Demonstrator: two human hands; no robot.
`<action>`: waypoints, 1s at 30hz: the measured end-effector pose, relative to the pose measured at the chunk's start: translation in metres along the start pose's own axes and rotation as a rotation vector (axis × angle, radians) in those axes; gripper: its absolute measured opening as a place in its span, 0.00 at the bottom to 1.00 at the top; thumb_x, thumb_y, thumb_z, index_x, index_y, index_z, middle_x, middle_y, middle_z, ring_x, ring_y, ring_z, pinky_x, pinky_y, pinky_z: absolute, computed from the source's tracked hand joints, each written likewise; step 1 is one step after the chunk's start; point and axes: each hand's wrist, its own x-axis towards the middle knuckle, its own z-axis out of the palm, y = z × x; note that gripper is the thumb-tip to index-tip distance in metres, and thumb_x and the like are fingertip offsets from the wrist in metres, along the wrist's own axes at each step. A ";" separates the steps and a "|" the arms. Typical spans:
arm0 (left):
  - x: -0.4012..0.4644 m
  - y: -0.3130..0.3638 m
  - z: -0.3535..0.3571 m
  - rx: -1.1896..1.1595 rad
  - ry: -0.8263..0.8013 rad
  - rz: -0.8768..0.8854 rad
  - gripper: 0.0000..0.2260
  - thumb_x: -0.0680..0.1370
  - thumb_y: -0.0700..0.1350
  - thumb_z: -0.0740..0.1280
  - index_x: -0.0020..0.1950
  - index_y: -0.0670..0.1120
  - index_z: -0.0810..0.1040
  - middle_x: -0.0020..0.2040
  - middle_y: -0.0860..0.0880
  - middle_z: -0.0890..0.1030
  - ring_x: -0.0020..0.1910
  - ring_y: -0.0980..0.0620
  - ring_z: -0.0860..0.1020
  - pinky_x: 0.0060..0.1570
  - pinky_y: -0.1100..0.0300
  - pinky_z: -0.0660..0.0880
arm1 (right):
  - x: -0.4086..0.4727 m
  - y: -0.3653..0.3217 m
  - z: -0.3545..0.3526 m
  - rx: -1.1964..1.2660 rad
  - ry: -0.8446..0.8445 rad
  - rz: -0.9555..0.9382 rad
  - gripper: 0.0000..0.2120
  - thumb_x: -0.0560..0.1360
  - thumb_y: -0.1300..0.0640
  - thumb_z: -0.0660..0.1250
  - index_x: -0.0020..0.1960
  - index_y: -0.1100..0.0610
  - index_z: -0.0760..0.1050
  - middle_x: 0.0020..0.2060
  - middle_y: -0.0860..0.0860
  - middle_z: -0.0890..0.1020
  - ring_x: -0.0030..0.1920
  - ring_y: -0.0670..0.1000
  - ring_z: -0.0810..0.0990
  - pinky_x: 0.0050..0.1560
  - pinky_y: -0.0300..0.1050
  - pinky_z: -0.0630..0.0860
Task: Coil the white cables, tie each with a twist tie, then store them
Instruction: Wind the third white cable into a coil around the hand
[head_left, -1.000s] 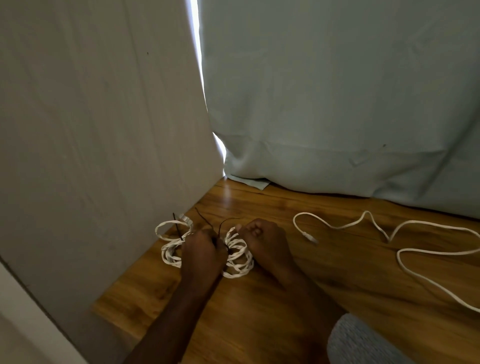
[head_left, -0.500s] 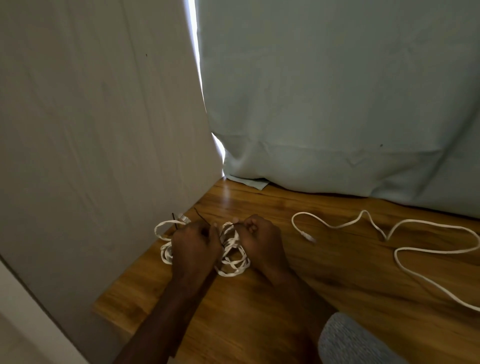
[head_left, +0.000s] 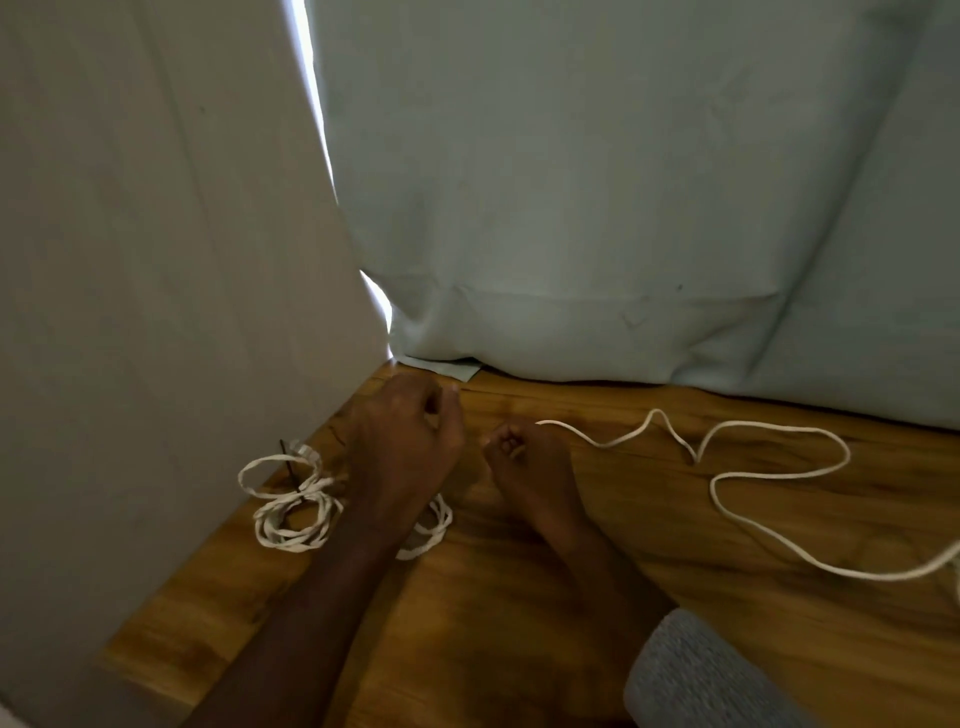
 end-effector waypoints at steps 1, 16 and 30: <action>0.001 0.010 0.006 -0.015 -0.004 0.029 0.12 0.77 0.47 0.68 0.34 0.46 0.77 0.32 0.51 0.78 0.29 0.53 0.74 0.34 0.57 0.72 | 0.002 0.005 -0.006 -0.023 0.012 -0.007 0.07 0.75 0.56 0.70 0.38 0.52 0.80 0.36 0.44 0.82 0.39 0.40 0.77 0.36 0.30 0.66; -0.034 0.008 0.137 -0.001 -0.514 -0.323 0.11 0.77 0.49 0.65 0.52 0.43 0.80 0.49 0.43 0.82 0.51 0.43 0.79 0.52 0.48 0.76 | 0.009 0.056 -0.076 -0.347 -0.073 0.150 0.05 0.74 0.56 0.71 0.46 0.47 0.83 0.46 0.46 0.84 0.49 0.47 0.82 0.45 0.35 0.71; -0.018 0.011 0.166 -0.265 -0.635 -0.583 0.03 0.79 0.47 0.64 0.49 0.48 0.74 0.45 0.47 0.78 0.44 0.47 0.78 0.46 0.54 0.78 | 0.014 0.049 -0.072 -0.325 0.318 -0.265 0.08 0.78 0.56 0.64 0.53 0.55 0.80 0.50 0.52 0.81 0.49 0.51 0.78 0.50 0.49 0.75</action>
